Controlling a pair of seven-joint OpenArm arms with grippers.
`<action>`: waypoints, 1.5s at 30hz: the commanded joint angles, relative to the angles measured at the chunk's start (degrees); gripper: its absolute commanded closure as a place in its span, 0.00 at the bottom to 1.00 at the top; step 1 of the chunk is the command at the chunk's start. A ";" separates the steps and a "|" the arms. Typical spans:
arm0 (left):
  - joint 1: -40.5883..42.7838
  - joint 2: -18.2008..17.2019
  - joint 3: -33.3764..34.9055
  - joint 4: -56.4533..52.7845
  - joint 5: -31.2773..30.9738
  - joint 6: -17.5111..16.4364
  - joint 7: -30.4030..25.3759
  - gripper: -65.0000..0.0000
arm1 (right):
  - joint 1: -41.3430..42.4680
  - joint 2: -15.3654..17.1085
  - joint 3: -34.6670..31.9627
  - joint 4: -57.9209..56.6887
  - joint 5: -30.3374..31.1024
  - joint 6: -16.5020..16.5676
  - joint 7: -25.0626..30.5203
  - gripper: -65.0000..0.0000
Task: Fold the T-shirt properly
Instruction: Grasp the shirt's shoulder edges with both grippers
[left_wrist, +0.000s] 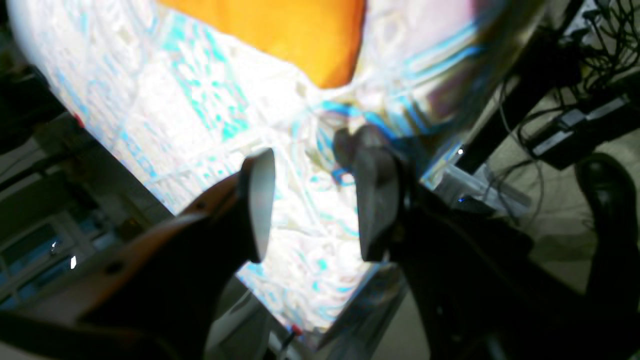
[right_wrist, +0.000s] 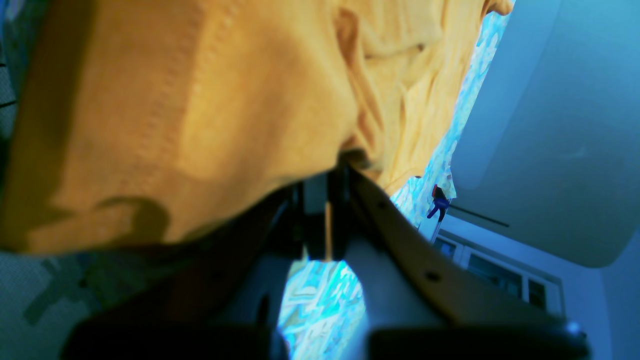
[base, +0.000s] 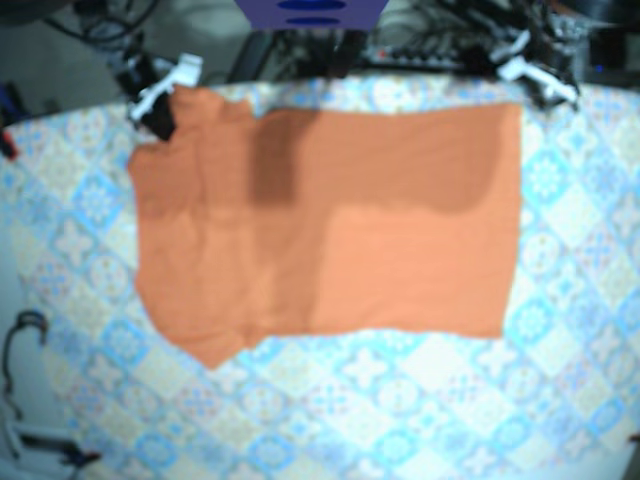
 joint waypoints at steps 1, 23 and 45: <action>-0.48 -0.77 -0.48 0.27 0.13 0.95 0.16 0.60 | -0.31 0.41 -0.15 -0.62 -1.52 5.07 -0.37 1.00; -6.11 -0.68 9.45 -3.77 0.74 0.86 3.59 0.60 | -0.31 0.41 -0.15 -0.62 -1.52 5.24 -0.37 1.00; -4.88 -0.59 14.20 1.68 0.74 0.77 4.73 0.60 | -0.31 0.41 -0.15 -0.62 -1.52 5.33 -0.46 1.00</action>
